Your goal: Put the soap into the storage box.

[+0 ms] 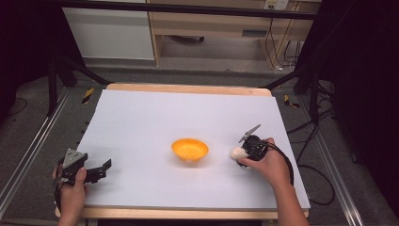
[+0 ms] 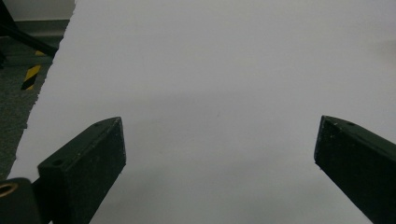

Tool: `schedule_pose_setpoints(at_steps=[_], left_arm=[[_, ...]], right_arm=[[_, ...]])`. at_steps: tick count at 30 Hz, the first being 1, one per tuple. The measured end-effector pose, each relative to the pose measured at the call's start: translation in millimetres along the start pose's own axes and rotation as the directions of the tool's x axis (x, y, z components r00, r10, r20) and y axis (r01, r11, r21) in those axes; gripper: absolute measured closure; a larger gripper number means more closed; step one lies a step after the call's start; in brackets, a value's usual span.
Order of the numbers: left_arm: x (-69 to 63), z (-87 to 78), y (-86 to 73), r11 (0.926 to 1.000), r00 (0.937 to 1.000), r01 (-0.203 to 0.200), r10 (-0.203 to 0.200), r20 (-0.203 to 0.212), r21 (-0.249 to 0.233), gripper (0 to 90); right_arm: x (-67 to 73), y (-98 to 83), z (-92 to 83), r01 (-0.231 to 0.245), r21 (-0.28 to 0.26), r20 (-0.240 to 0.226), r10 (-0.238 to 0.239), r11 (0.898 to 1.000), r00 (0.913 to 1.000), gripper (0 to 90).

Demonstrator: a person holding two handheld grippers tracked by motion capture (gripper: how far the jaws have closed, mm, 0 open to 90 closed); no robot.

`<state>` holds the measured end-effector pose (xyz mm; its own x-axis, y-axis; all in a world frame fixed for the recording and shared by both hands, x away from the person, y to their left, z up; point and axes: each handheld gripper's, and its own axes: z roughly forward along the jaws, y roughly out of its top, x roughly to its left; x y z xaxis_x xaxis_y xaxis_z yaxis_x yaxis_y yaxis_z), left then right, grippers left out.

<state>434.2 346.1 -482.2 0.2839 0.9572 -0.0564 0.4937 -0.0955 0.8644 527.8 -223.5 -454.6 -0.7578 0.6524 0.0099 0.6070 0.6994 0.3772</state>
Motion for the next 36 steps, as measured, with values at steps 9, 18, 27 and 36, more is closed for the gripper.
schedule_pose_setpoints(at_steps=[9, 18, 27, 36], left_arm=[[0.7, -0.6, -0.2, 1.0, 1.0, 0.008, -0.008, 0.001, -0.005, 1.6], [0.8, -0.7, -0.3, 0.9999, 0.9999, 0.01, -0.01, 0.002, -0.007, 1.5], [1.1, -0.8, -0.2, 1.0, 1.0, 0.005, -0.005, 0.0, -0.007, 1.5], [1.1, -0.8, -0.3, 0.9999, 1.0, 0.01, -0.01, 0.002, -0.008, 1.5]], right_arm=[[-3.4, 2.1, -1.3, 0.004, 0.014, -0.025, -0.004, 1.0, 0.9997, 48.8], [-0.3, 9.1, -6.8, 0.071, 0.022, -0.022, -0.071, 0.997, 0.9973, 49.4], [4.5, 25.2, -18.8, 0.11, -0.023, -0.019, -0.111, 0.994, 0.9937, 49.5], [12.4, 45.8, -29.6, 0.159, -0.047, -0.008, -0.16, 0.986, 0.9871, 49.6]])
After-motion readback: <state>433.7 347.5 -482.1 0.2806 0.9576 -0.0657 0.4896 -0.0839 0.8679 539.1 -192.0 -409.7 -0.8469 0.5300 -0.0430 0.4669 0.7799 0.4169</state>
